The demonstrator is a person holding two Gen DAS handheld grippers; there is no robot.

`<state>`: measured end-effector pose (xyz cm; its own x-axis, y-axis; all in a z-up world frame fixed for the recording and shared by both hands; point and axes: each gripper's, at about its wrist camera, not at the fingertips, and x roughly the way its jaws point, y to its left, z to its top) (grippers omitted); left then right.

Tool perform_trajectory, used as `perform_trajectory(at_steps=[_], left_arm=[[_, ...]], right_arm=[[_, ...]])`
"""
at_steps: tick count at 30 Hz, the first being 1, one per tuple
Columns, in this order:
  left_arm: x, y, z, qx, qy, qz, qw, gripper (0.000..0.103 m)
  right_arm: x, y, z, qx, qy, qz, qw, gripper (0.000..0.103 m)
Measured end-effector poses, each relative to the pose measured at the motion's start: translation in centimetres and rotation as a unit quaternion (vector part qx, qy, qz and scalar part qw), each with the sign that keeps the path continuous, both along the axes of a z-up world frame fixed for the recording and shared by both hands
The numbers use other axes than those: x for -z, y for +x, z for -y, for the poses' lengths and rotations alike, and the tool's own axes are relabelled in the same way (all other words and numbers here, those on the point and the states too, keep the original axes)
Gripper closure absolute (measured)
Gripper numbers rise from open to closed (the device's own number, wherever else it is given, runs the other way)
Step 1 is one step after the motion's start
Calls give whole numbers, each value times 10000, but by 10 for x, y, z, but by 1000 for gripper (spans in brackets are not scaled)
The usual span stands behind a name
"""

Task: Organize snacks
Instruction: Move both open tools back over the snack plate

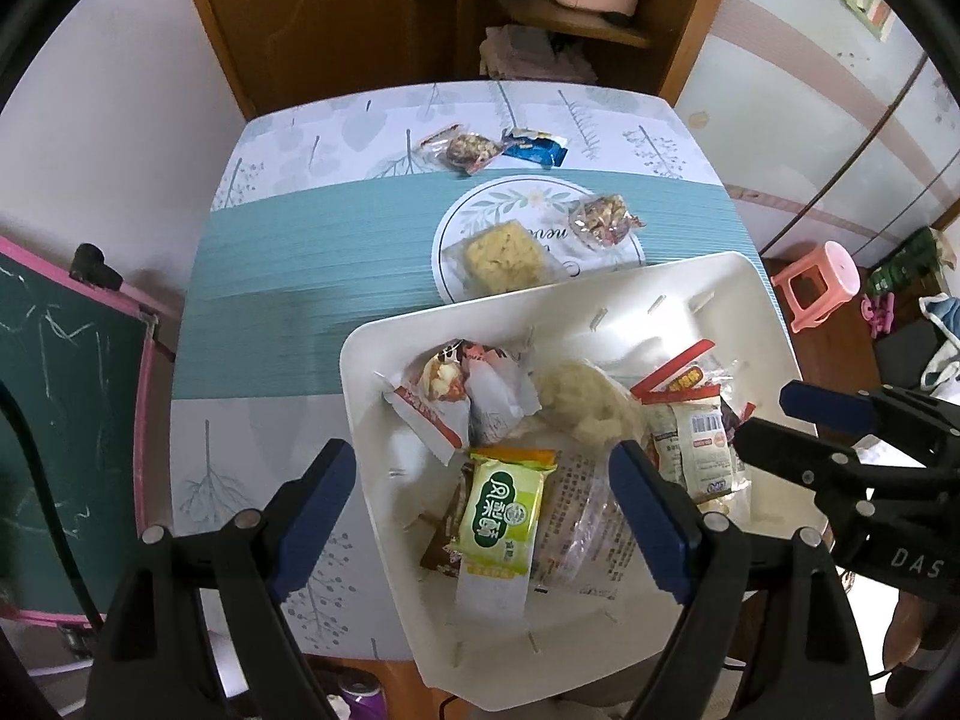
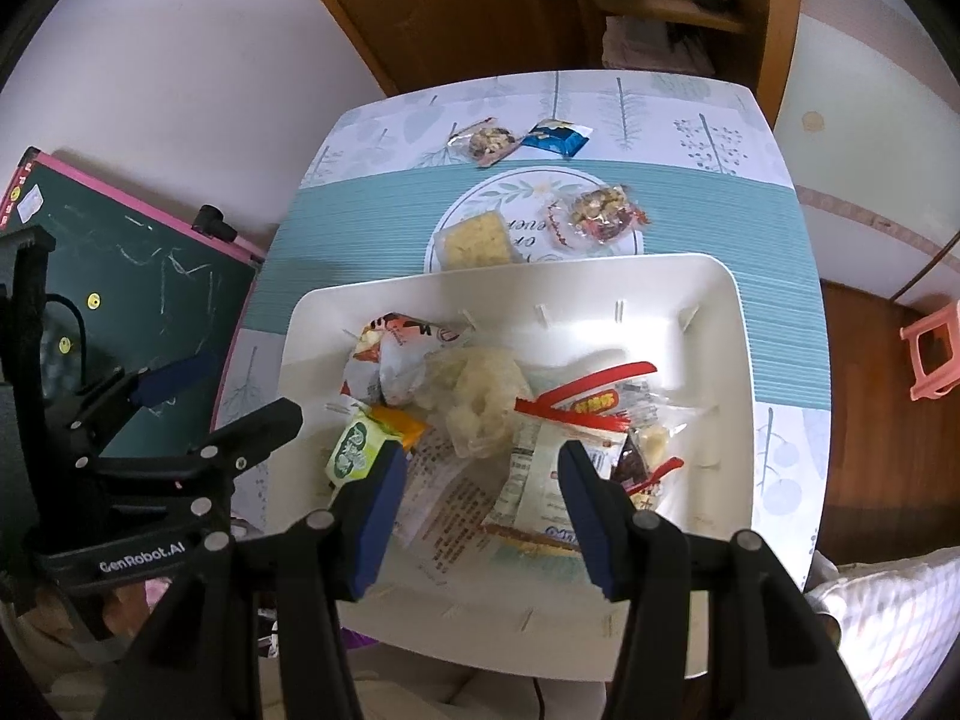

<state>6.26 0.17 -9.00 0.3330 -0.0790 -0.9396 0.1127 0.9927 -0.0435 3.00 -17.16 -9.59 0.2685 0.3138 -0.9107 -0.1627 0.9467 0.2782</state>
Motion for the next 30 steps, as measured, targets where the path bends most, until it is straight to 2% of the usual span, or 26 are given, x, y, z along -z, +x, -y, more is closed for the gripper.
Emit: perform_trajectory(at_steps=[8,14,20,25,30], left_arm=[[7,27,-1,-272,-239,-233,9991,17],[-3,54,5,-294,-174,-18,9994,17],[-12,92,14,-404,-185,206,9988,17],[0,125,24,-463,-164,178,9986,17],[31,155,28,-592,-226,-116,9979,17]], right_arm=[[0,24,8,-13,-7,74,10000,50],[-16,50,14,-30,22,347,9994,50],[-29,95,22,112,19,586,9982,50],[-10,142,31,403,212,294,9985,50],[25,181,42,701,465,-222,9962,50]])
